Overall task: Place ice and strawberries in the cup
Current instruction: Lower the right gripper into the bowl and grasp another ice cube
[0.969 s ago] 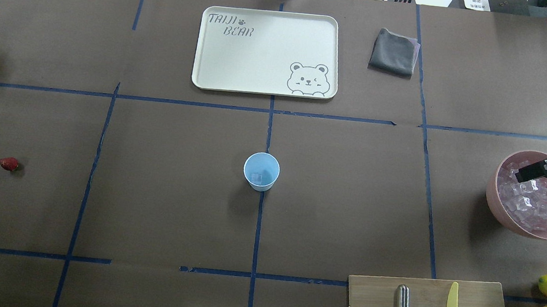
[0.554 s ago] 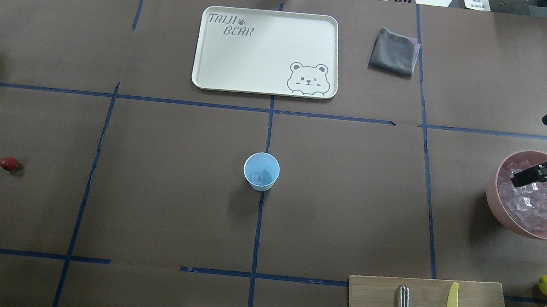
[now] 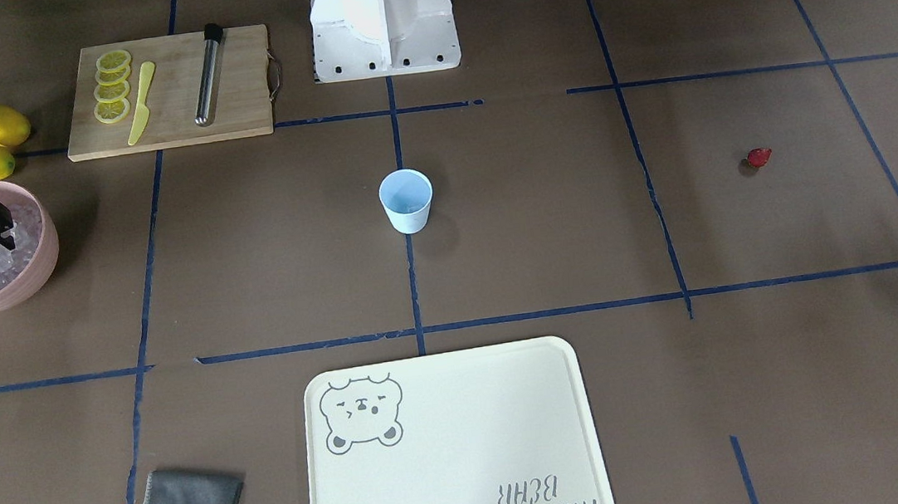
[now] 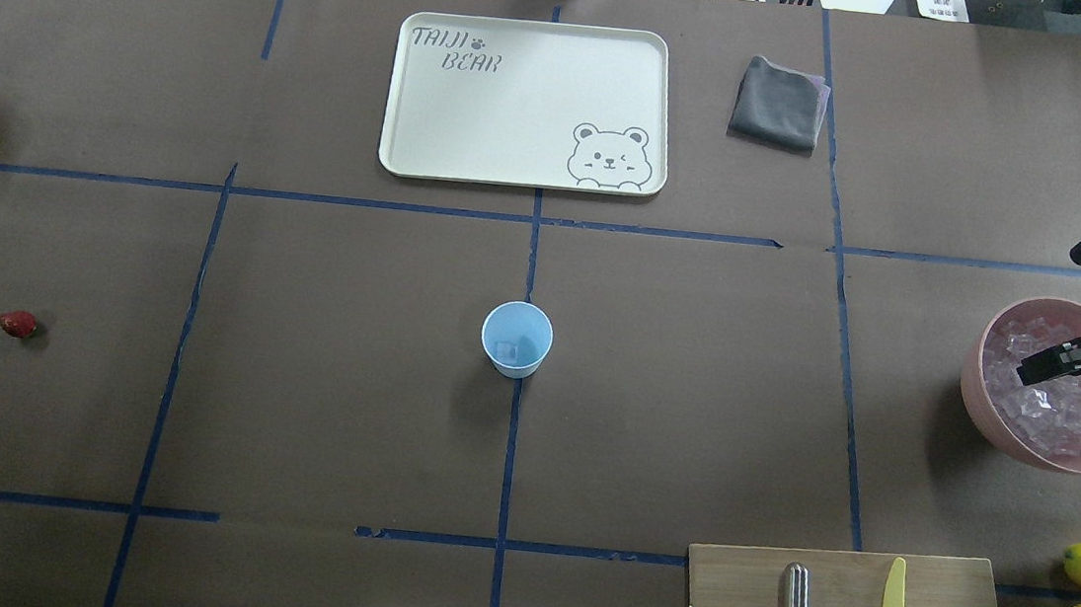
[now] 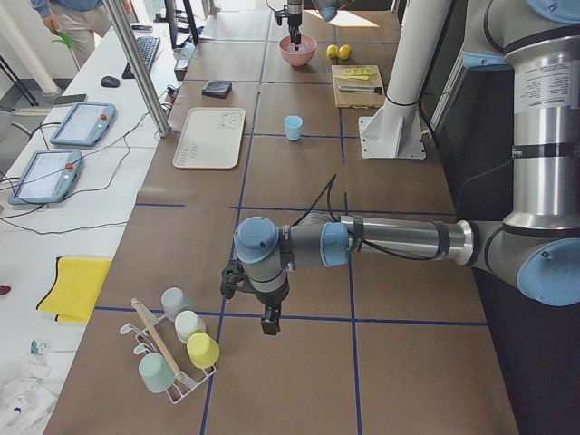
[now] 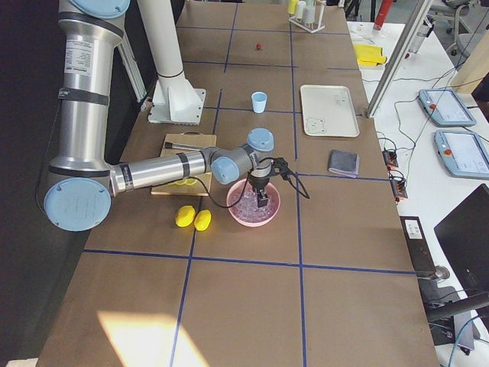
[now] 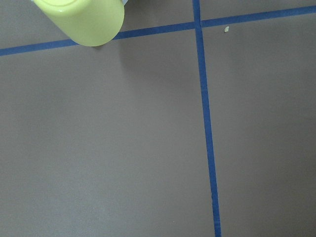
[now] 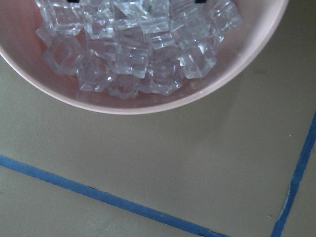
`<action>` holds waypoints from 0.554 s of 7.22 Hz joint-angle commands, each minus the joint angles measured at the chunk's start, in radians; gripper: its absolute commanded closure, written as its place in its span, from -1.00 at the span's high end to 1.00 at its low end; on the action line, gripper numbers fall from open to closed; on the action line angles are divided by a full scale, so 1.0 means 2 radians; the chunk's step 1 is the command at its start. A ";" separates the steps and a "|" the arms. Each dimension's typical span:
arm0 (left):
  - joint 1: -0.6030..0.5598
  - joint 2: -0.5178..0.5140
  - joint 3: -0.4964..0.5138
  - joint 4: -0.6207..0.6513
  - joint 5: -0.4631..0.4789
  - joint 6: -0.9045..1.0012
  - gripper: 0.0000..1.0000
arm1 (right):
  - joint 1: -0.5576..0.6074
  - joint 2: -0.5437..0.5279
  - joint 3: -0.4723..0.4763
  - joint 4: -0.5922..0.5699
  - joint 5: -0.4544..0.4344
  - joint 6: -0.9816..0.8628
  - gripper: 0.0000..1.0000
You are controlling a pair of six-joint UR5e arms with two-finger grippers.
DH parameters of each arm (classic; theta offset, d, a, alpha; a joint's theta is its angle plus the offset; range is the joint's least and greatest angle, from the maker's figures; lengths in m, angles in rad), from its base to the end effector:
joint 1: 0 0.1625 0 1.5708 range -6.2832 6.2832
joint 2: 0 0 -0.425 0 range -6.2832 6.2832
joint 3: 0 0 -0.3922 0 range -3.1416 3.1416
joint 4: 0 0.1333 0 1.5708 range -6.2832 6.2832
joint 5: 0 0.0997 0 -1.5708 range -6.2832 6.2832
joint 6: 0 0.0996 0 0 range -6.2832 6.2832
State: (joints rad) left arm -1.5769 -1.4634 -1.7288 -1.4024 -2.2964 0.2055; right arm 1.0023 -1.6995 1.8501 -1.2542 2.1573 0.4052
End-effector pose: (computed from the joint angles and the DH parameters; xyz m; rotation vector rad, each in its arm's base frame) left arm -0.0699 -0.4360 0.6509 -0.0354 0.7332 0.1476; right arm -0.1815 -0.4294 0.5543 0.1320 -0.7231 -0.2929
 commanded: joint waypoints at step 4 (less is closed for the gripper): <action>0.000 0.000 0.000 -0.001 -0.012 0.000 1.00 | 0.000 -0.002 0.002 0.000 0.003 0.000 -1.00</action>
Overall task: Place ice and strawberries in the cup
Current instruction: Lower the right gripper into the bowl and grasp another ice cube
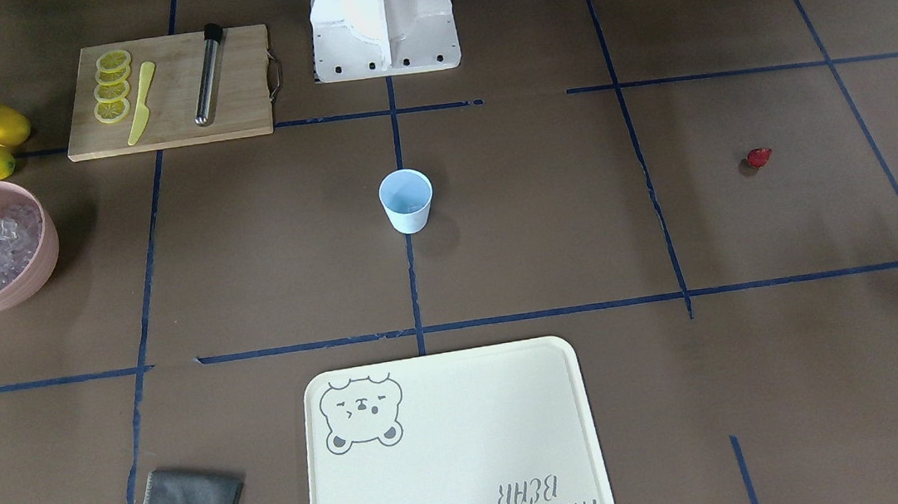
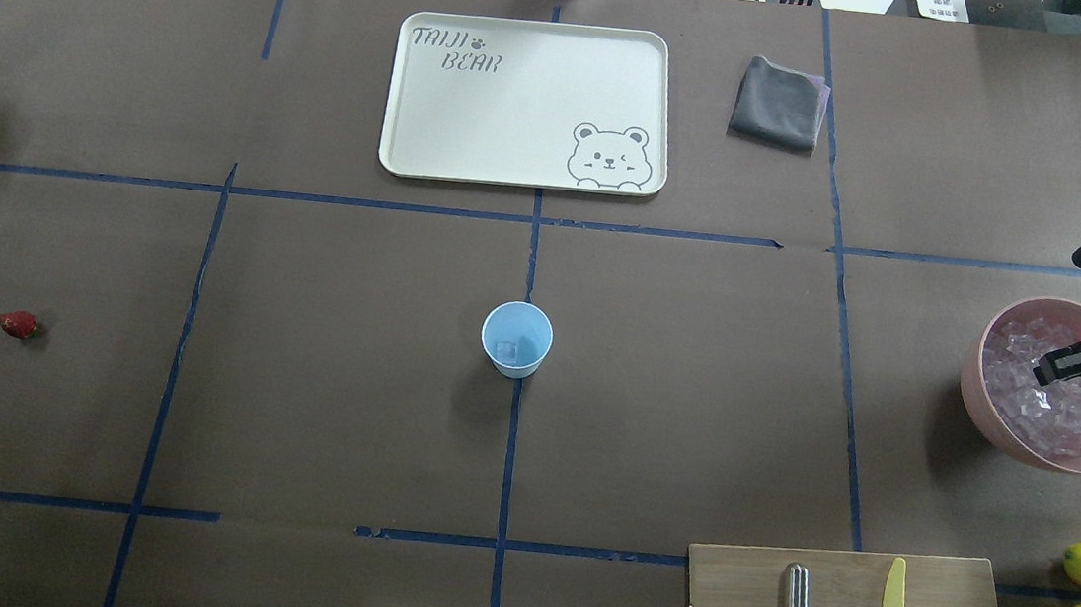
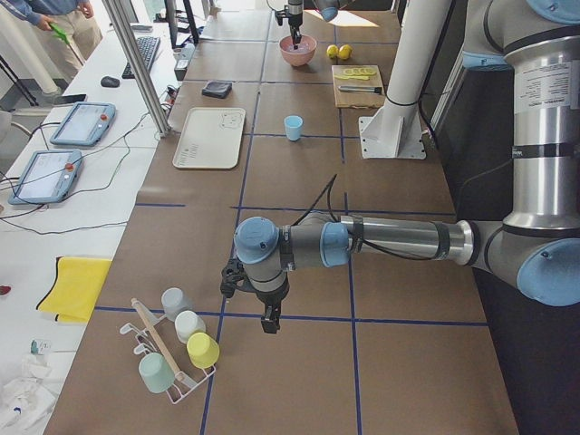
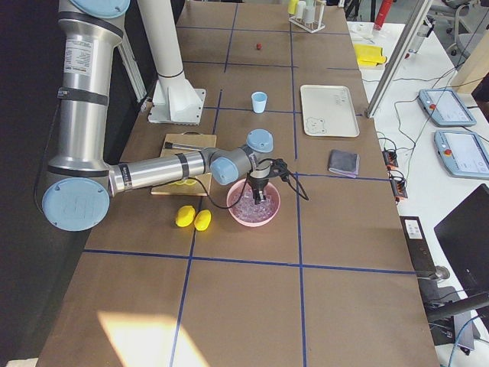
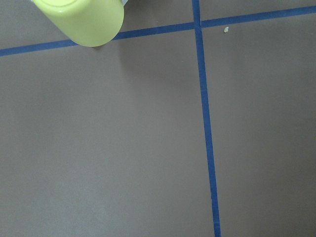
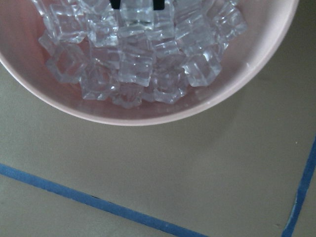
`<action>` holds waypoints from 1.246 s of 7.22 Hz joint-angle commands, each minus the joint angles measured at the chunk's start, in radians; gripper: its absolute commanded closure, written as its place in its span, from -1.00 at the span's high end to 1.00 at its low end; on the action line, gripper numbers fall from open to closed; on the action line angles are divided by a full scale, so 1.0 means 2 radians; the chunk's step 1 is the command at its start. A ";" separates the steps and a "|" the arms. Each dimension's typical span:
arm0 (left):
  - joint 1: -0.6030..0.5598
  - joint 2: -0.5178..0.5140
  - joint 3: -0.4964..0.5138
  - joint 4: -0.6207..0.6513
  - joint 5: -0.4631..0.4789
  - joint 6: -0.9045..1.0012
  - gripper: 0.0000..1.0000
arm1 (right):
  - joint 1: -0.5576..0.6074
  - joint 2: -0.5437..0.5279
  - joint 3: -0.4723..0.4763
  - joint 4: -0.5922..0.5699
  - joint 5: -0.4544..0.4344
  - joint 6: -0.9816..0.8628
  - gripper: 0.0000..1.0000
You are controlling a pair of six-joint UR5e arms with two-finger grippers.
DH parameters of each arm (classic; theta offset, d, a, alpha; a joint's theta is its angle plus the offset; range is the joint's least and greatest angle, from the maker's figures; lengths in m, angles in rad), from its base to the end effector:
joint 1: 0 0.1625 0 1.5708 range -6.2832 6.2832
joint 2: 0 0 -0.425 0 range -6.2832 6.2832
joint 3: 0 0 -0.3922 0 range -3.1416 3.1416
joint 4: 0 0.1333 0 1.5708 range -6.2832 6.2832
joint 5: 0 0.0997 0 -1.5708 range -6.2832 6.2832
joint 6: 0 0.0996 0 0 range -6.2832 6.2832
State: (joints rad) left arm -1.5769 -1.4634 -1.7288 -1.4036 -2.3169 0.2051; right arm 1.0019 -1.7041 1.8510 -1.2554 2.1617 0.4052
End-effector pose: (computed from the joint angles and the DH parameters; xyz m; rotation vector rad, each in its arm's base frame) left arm -0.0684 -0.4362 0.6495 -0.0320 0.7534 0.1460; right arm -0.1810 -0.4275 0.5559 0.1253 -0.7249 -0.2928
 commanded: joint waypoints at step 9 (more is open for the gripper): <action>0.000 -0.001 0.001 0.003 -0.001 -0.001 1.00 | -0.069 0.312 0.122 -0.344 0.000 0.208 -1.00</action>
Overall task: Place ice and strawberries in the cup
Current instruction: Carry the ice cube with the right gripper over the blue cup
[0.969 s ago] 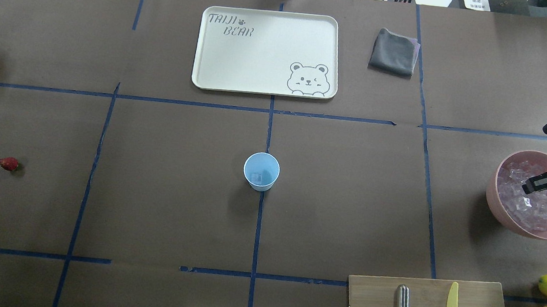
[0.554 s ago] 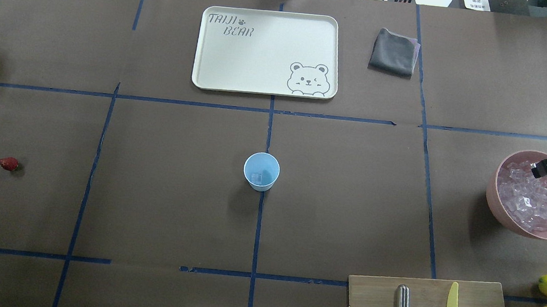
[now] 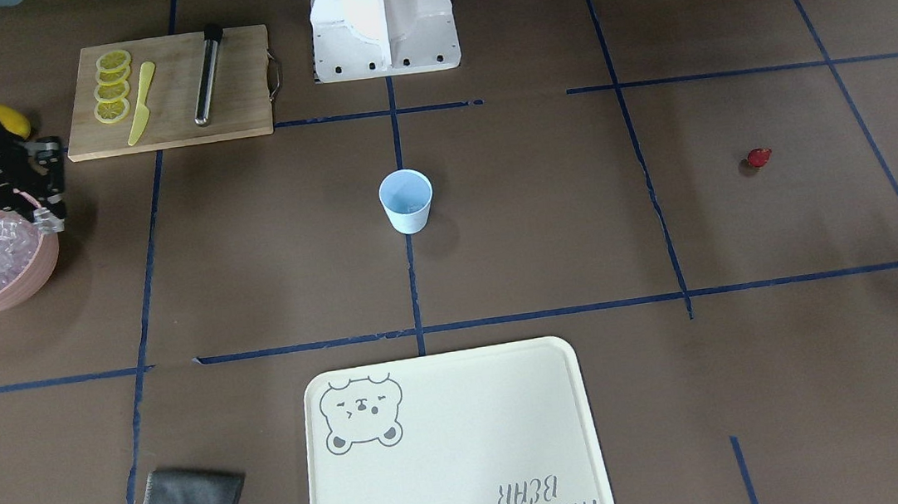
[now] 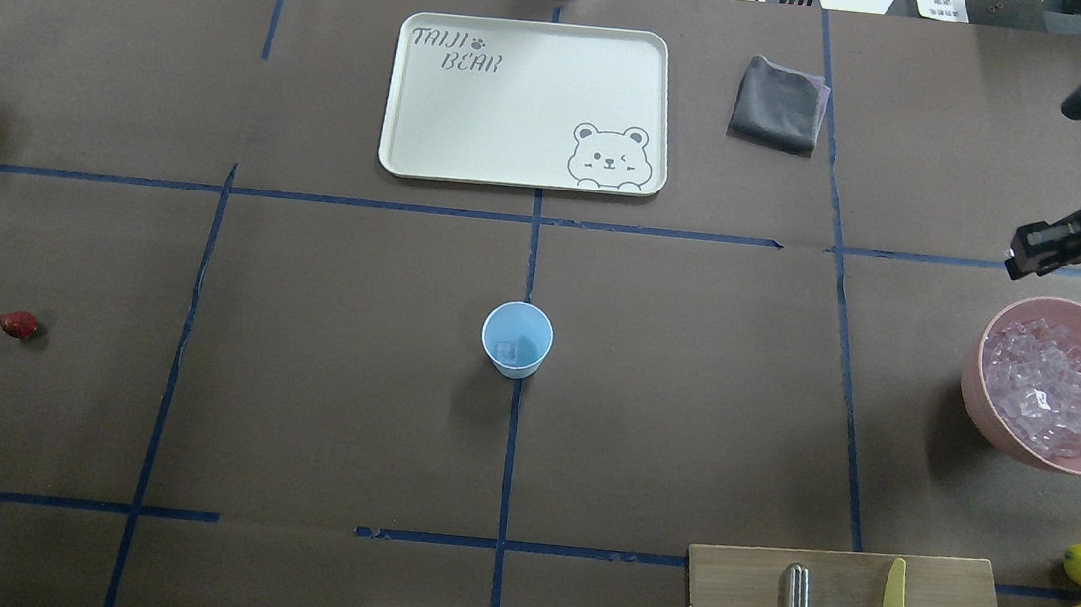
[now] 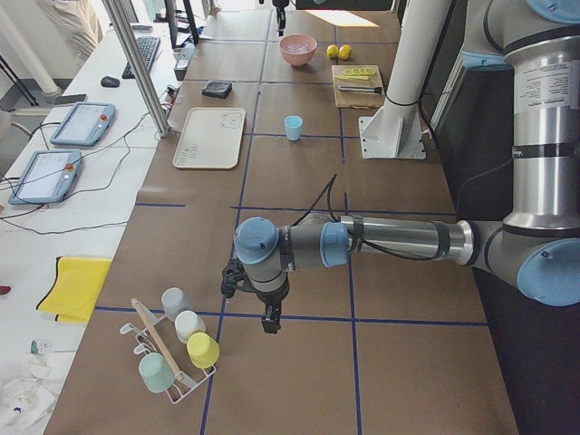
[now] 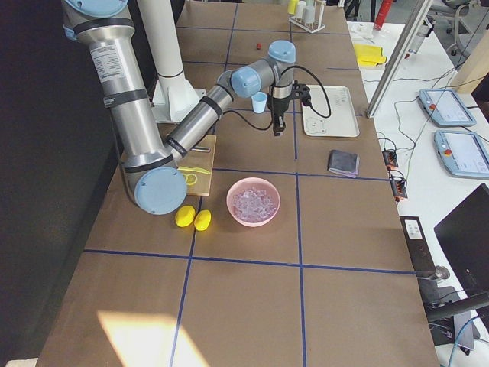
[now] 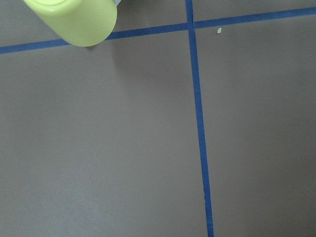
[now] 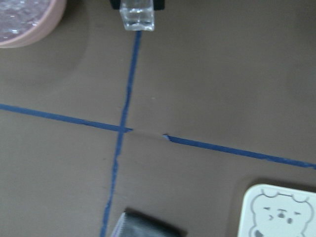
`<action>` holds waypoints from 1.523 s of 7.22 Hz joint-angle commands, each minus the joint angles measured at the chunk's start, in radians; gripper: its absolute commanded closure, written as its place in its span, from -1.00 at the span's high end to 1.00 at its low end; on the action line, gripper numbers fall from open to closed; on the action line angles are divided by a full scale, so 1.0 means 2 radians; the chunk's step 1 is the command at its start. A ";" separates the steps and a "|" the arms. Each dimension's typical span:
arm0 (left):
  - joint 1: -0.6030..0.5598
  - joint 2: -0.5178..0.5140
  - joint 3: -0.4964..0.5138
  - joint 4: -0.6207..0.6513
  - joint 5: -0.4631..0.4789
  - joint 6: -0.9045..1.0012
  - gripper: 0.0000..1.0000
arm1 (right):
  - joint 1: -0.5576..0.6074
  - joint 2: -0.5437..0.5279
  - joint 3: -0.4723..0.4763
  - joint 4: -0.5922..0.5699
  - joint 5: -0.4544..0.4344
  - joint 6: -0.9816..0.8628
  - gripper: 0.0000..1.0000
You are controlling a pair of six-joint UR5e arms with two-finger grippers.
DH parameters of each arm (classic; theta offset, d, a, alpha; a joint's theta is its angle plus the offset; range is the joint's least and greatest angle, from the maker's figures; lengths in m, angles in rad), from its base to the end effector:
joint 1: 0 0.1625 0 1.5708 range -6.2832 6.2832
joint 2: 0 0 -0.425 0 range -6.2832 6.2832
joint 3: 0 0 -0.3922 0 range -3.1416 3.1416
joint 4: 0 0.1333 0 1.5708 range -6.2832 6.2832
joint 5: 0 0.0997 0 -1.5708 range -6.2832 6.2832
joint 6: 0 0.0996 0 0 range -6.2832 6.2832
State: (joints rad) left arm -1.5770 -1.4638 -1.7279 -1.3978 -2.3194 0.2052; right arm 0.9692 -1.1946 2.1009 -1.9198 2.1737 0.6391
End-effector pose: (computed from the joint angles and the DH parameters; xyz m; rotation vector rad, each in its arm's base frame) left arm -0.0682 -0.4359 0.6501 -0.0376 0.7564 0.1434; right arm -0.2344 -0.4771 0.2659 0.0982 -0.7913 -0.1325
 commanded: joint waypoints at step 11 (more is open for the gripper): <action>0.000 0.000 0.001 0.002 0.000 -0.001 1.00 | -0.260 0.235 -0.233 0.094 -0.188 0.274 -1.00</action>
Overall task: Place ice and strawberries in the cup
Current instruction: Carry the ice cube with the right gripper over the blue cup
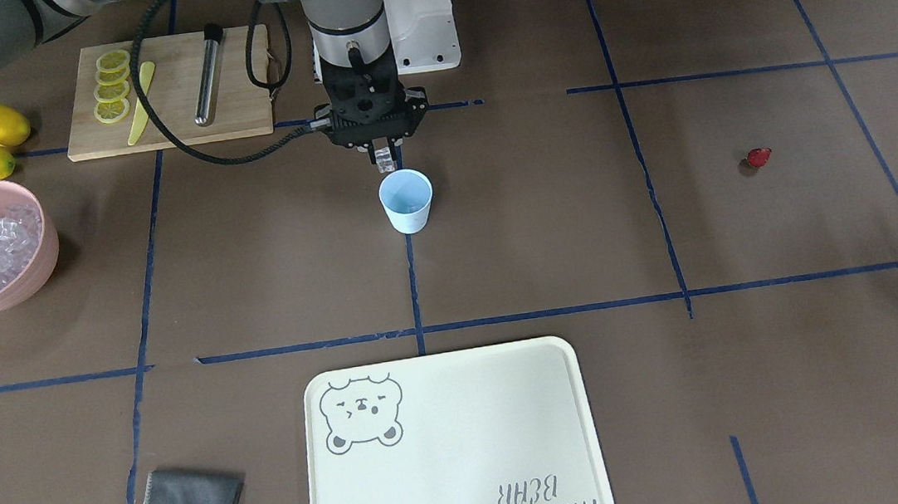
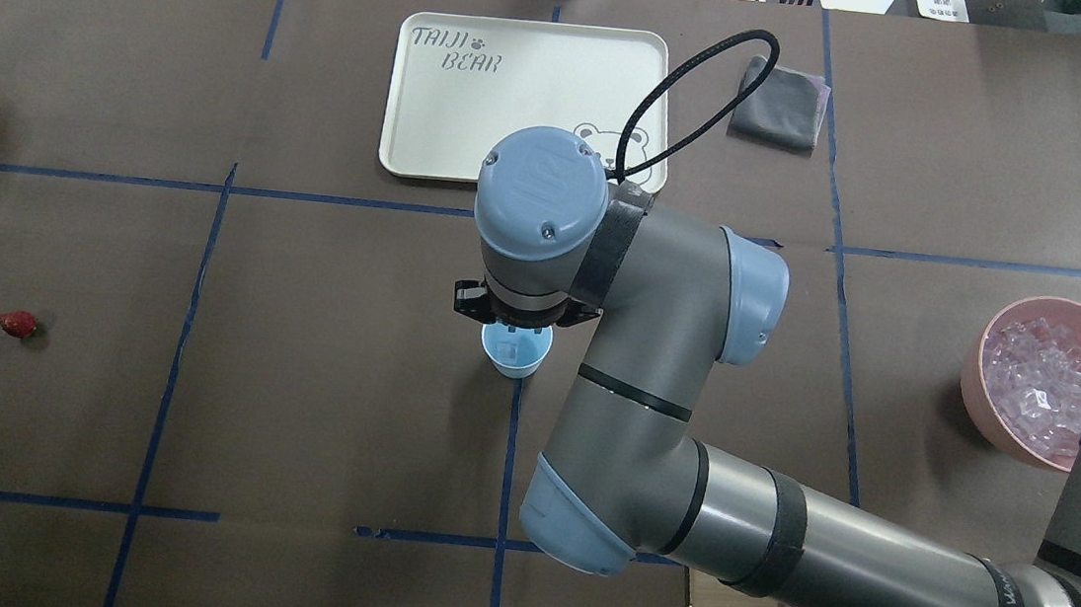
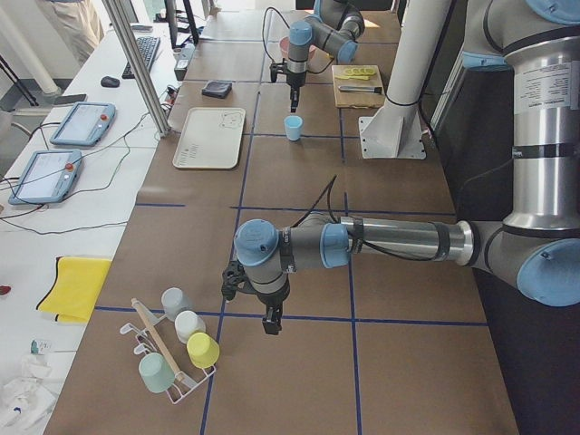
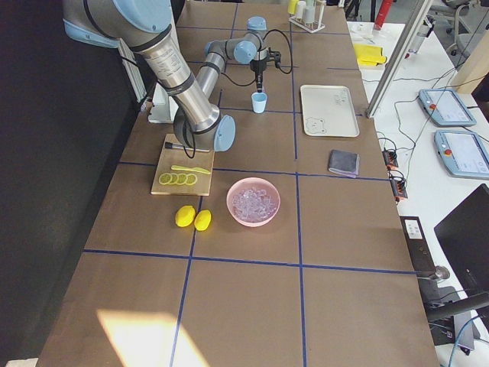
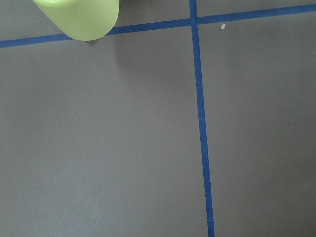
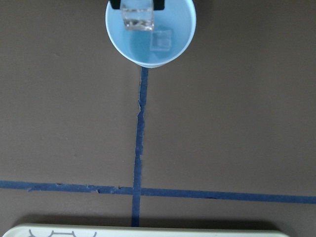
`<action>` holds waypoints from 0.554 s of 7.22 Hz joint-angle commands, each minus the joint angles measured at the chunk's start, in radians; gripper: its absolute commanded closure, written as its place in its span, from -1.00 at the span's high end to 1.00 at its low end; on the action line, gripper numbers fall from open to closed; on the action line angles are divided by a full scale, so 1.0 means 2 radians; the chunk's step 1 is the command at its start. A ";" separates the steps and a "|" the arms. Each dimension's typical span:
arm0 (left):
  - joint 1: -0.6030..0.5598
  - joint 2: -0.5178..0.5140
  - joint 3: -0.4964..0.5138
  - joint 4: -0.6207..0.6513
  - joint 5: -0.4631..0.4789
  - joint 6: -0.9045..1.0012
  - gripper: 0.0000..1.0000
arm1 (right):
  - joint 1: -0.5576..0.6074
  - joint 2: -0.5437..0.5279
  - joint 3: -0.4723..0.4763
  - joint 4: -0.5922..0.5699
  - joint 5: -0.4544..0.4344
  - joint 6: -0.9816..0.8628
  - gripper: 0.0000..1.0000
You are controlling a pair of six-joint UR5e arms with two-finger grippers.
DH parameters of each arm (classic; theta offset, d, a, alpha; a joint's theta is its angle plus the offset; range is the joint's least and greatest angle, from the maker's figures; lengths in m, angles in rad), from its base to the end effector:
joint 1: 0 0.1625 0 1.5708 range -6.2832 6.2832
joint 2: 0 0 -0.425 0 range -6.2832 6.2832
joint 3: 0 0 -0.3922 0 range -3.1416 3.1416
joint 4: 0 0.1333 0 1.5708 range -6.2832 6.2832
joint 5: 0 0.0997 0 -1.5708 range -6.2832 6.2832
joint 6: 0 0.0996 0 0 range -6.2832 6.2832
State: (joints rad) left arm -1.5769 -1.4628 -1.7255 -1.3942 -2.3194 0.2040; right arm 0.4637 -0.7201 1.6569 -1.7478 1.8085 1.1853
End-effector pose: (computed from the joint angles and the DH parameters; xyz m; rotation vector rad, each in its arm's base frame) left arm -0.0682 -0.4350 0.6520 -0.0447 0.7570 0.1397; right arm -0.5687 -0.4072 0.1283 0.1054 -0.7819 -0.0162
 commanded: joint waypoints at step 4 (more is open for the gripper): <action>0.000 0.000 -0.001 -0.001 0.000 0.000 1.00 | -0.008 -0.001 -0.009 0.008 -0.012 -0.001 1.00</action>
State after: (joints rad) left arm -1.5769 -1.4634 -1.7268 -1.3954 -2.3194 0.2040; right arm 0.4485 -0.7245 1.6401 -1.7322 1.7914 1.1849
